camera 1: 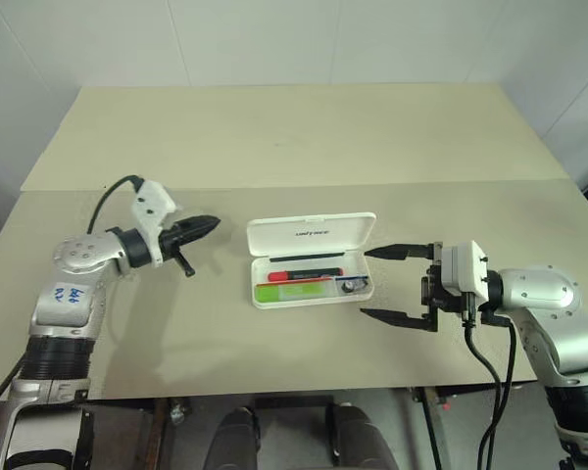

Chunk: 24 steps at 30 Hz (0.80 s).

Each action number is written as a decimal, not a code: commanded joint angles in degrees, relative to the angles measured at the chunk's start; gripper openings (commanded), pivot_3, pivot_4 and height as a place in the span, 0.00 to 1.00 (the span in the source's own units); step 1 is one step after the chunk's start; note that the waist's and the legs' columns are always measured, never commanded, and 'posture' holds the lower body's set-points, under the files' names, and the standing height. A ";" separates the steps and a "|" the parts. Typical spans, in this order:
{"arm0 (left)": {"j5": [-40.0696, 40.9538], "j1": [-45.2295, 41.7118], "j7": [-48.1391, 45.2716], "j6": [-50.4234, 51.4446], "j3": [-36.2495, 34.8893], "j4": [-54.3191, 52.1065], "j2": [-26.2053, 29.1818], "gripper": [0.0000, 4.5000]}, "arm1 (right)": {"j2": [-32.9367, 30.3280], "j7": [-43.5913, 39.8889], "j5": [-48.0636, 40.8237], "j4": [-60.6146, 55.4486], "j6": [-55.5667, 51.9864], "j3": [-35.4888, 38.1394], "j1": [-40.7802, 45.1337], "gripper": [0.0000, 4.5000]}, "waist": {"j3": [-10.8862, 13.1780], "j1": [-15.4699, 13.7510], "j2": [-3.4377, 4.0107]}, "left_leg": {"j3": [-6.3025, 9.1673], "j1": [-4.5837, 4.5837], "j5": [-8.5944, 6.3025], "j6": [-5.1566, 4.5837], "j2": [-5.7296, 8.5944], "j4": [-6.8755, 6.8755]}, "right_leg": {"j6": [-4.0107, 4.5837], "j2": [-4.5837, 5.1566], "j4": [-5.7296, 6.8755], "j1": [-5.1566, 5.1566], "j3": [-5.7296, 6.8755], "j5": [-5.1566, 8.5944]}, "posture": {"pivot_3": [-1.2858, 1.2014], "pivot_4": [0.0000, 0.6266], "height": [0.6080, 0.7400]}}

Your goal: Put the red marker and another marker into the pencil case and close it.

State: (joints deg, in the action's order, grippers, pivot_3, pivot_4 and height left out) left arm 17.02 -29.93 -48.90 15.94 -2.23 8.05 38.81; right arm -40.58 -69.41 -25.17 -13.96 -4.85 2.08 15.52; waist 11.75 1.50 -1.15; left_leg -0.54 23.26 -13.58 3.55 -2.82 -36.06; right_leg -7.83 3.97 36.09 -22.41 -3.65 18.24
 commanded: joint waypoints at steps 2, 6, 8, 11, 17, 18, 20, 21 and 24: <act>-1.00 -3.81 -2.60 -2.26 1.55 2.11 -1.27 0.00 | 0.69 1.28 -0.21 -1.70 0.78 -0.31 0.45 1.00 | 0.00 0.00 0.00 | 0.00 0.01 0.00 0.00 0.00 0.01 | 0.00 0.00 -0.02 0.00 0.00 0.00 | 0.52 0.24 1.00; -0.97 -5.22 -4.03 -2.81 2.00 2.83 -2.49 0.00 | 1.03 2.31 0.05 -2.29 0.96 -0.71 -0.39 1.00 | 0.00 0.13 0.00 | 0.00 0.02 0.00 0.00 0.00 0.01 | -0.01 0.00 -0.01 -0.01 0.00 0.00 | 0.52 0.24 1.00; -0.14 -5.50 -5.44 -2.90 1.95 2.48 -2.89 0.00 | 1.16 2.79 0.18 -2.48 1.07 -0.95 -0.69 1.00 | 0.00 0.12 0.00 | 0.00 0.01 0.00 0.00 0.00 0.01 | -0.01 -0.01 0.01 -0.02 -0.01 0.00 | 0.52 0.24 1.00; 1.73 -5.34 -8.36 -2.46 1.58 0.97 -2.90 0.00 | 1.29 3.37 0.27 -2.65 1.20 -1.21 -0.90 1.00 | 0.00 0.05 0.00 | 0.00 0.01 0.00 0.00 0.00 -0.01 | -0.01 -0.01 0.05 -0.03 0.00 0.00 | 0.52 0.24 1.00; 3.30 -4.68 -12.47 -1.73 0.93 -0.32 -1.46 0.00 | 1.50 4.20 0.48 -2.66 1.56 -1.36 -1.06 1.00 | 0.00 0.07 0.00 | 0.01 0.01 0.01 0.01 0.00 -0.02 | -0.01 -0.01 0.06 -0.02 -0.01 0.00 | 0.52 0.24 1.00; 2.89 -4.63 -12.75 -2.13 1.02 -0.06 -1.23 0.00 | 1.59 4.36 0.52 -2.67 1.64 -1.44 -1.10 1.00 | 0.00 0.09 0.00 | 0.01 0.01 0.01 0.01 0.00 -0.02 | -0.01 -0.01 0.06 -0.02 -0.01 0.00 | 0.52 0.24 1.00; 2.47 -4.59 -13.21 -2.73 1.10 0.24 -1.03 0.00 | 1.71 4.56 0.61 -2.71 1.79 -1.61 -1.22 1.00 | 0.00 0.06 0.00 | 0.01 0.01 0.01 0.01 0.00 -0.02 | -0.01 -0.01 0.06 -0.02 -0.01 0.00 | 0.52 0.24 1.00; 2.43 -4.57 -13.43 -2.89 1.10 0.28 -1.02 0.00 | 1.75 4.62 0.66 -2.73 1.87 -1.68 -1.28 1.00 | 0.00 0.05 0.00 | 0.01 0.01 0.01 0.01 0.00 -0.02 | -0.01 -0.01 0.06 -0.02 -0.01 0.00 | 0.52 0.24 1.00; 2.14 -3.72 -17.08 -4.16 2.22 -1.01 0.48 0.00 | 1.84 4.75 0.72 -2.84 2.00 -1.72 -1.37 1.00 | 0.00 0.07 0.00 | 0.01 0.02 0.01 0.01 0.00 -0.03 | -0.01 -0.01 0.06 -0.02 -0.01 0.00 | 0.52 0.24 1.00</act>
State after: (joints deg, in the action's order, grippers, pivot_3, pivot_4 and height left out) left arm 18.87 -33.86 -63.98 13.36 0.21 9.51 37.86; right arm -38.89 -65.01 -24.01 -14.48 -3.81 0.15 14.36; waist 11.75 1.57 -1.16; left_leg -0.53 23.28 -13.57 3.57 -2.83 -36.08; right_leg -7.84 3.95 36.15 -22.43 -3.66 18.24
